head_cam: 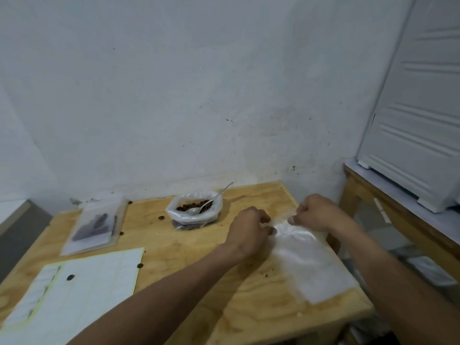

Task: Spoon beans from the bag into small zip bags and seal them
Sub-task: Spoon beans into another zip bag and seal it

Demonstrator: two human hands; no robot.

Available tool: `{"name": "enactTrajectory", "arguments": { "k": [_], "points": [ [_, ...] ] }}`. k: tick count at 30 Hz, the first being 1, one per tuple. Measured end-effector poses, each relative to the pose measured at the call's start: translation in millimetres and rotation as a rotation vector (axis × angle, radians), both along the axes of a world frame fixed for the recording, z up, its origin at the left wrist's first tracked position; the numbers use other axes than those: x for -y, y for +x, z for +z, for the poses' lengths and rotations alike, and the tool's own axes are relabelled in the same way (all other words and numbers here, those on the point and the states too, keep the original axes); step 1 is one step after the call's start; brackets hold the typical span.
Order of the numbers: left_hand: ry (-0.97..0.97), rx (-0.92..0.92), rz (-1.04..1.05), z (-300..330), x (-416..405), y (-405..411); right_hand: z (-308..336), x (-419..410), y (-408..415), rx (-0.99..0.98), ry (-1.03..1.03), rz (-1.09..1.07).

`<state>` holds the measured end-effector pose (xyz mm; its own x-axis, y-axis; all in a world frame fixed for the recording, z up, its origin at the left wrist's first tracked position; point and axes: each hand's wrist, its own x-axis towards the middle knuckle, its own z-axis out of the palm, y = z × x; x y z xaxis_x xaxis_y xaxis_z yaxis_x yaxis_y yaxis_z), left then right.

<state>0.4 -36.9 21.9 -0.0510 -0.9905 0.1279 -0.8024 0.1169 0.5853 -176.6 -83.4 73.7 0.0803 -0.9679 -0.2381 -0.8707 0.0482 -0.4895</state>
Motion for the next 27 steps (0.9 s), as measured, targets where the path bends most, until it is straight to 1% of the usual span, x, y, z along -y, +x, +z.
{"name": "enactTrajectory", "arguments": {
  "k": [2,4,7,9,11,13,15,16,18,19,20,21,22,25,27],
  "points": [
    [-0.018,-0.082,0.024,3.6,-3.7,4.4,5.2,0.3,3.1,0.074,-0.037,0.007],
    [-0.026,-0.216,0.06,7.0,-5.5,10.1,9.6,1.1,6.4,0.117,-0.083,0.018],
    [0.025,-0.493,0.151,14.4,-4.9,19.7,17.7,5.0,12.5,0.184,-0.139,0.036],
    [0.108,-0.701,0.185,18.0,-2.3,28.4,23.8,7.0,18.8,0.288,-0.14,0.038],
    [0.146,-0.935,0.151,24.6,-4.4,36.2,28.1,8.0,26.0,0.448,-0.115,0.019],
    [0.107,-1.047,0.128,32.4,-7.1,44.0,31.0,7.7,36.1,0.532,-0.106,0.042],
    [0.022,-1.07,0.151,41.2,-10.1,52.6,30.7,9.3,48.9,0.548,-0.143,0.047],
    [-0.022,-1.056,0.179,45.8,-11.7,57.3,32.6,8.0,55.6,0.536,-0.194,0.019],
    [-0.117,-0.988,0.237,53.1,-13.7,68.4,42.7,0.0,71.1,0.505,-0.363,-0.032],
    [-0.162,-0.95,0.253,56.3,-14.5,74.1,49.5,-5.2,79.7,0.485,-0.445,-0.021],
    [-0.2,-0.919,0.259,59.3,-15.9,79.7,56.2,-10.1,87.6,0.472,-0.481,0.006],
    [-0.234,-0.895,0.261,61.8,-17.7,84.8,61.9,-13.5,96.2,0.473,-0.474,0.036],
    [-0.262,-0.875,0.262,63.5,-19.6,89.3,68.1,-16.6,104.6,0.492,-0.422,0.049],
    [-0.332,-0.778,0.285,65.5,-26.8,98.7,77.9,-20.1,128.7,0.574,-0.187,0.053],
    [-0.37,-0.72,0.29,66.8,-32.4,104.6,78.9,-18.9,141.0,0.655,-0.103,0.066]
  ]
}}
